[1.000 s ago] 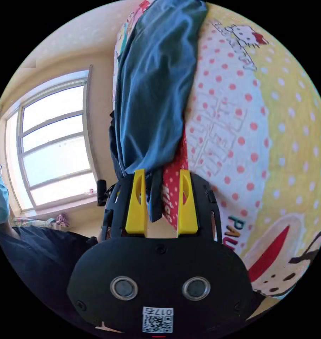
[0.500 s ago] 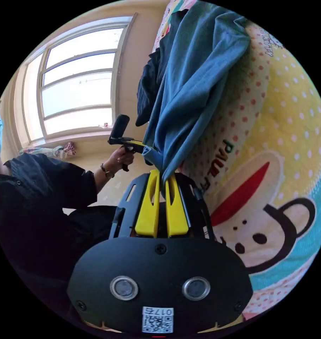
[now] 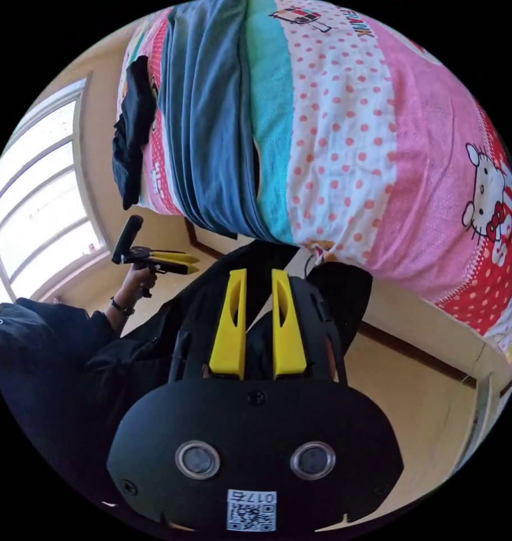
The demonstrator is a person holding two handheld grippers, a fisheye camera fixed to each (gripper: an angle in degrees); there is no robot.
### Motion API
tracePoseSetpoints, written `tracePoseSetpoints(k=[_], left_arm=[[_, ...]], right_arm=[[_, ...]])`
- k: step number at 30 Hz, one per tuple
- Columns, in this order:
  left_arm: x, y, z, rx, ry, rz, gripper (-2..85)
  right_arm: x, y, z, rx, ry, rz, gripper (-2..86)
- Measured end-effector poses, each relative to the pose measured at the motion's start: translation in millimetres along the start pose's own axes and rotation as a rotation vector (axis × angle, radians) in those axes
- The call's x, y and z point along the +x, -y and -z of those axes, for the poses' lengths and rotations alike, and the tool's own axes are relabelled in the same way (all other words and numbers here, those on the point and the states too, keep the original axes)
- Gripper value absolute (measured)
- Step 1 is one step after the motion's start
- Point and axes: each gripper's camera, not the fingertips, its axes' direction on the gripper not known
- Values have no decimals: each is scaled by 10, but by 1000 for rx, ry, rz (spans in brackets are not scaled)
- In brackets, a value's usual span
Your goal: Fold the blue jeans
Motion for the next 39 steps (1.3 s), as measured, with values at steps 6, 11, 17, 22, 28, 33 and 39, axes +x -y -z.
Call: tracePoseSetpoints(k=[6,11,17,22,28,33,39], left_arm=[[244,189,625,438,-30,-88,116],[387,509,666,541,24,-100,114],[335,643,386,531,49,-33,92],[430,430,294,583,44,-34,82],[419,532,179,513,77,-57,31],[117,215,399,587,-216,-128,3],[-675,53,-11,564,-552,55,-2]], right_arm=[[-473,426,-192,153,3,136,82],[-686,595,-252,328,-104,132,87],[-713,741,-578,318,-130,114,85],[-820,743,-764,322,-148,120,74],[-981,805,-950,305,-171,135,34],[-1212,694,-838,291,-279,178,20],[-924,797,-1023,202,-326,81,17]])
